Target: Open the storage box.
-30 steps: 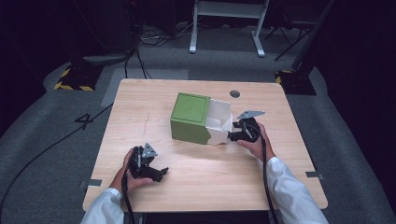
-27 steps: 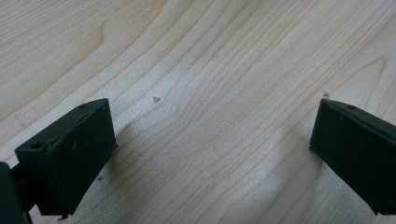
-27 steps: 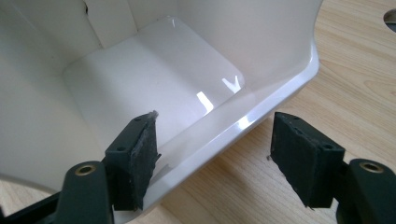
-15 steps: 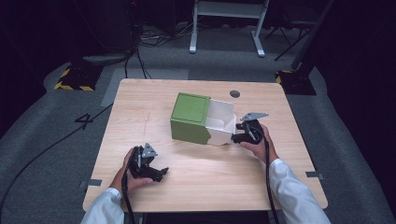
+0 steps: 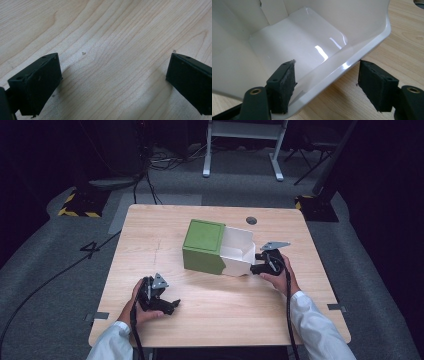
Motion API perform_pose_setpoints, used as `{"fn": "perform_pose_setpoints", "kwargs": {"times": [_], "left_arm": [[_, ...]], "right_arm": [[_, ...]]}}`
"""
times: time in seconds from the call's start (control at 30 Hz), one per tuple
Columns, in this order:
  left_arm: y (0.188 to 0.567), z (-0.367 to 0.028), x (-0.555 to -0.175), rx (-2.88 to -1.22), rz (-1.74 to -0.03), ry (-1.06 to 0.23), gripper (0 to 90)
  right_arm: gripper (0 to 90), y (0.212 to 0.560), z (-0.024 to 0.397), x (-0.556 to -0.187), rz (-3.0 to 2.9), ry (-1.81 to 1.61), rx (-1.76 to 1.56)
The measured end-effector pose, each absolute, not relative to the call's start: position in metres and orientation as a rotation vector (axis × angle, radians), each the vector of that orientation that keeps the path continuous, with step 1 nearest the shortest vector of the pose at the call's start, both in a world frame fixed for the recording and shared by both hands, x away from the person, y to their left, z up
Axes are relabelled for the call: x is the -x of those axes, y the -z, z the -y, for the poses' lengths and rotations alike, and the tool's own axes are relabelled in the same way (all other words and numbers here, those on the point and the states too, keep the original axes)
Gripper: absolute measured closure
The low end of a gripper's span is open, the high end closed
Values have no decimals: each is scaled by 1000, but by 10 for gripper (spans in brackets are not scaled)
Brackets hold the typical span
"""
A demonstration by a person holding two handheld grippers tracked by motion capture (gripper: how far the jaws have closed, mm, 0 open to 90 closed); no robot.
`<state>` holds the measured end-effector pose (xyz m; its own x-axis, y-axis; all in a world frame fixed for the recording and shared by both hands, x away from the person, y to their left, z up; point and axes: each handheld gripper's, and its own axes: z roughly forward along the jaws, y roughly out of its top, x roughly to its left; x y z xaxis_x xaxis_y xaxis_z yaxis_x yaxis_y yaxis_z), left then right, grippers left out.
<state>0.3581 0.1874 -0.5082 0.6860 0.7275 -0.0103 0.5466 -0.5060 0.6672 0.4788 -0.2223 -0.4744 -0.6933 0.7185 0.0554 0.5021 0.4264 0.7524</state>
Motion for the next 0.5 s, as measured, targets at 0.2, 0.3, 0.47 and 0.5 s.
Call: {"fn": "perform_pose_setpoints", "kwargs": {"times": [0.2,0.3,0.47,0.5], "left_arm": [[508,-187,-358,-2241,-972,-358,2],[508,-187,-358,-2241,-973,-358,2],[508,-187,-358,-2241,-973,-359,2],[508,-187,-358,-2241,-973,-358,2]], "right_arm": [[300,473,225,-478,-2408,-1113,-1057],[294,472,227,-478,-2406,-1128,-1064],[292,469,230,-476,-2410,-1126,-1064],[288,469,232,-475,-2412,-1130,-1059]]}}
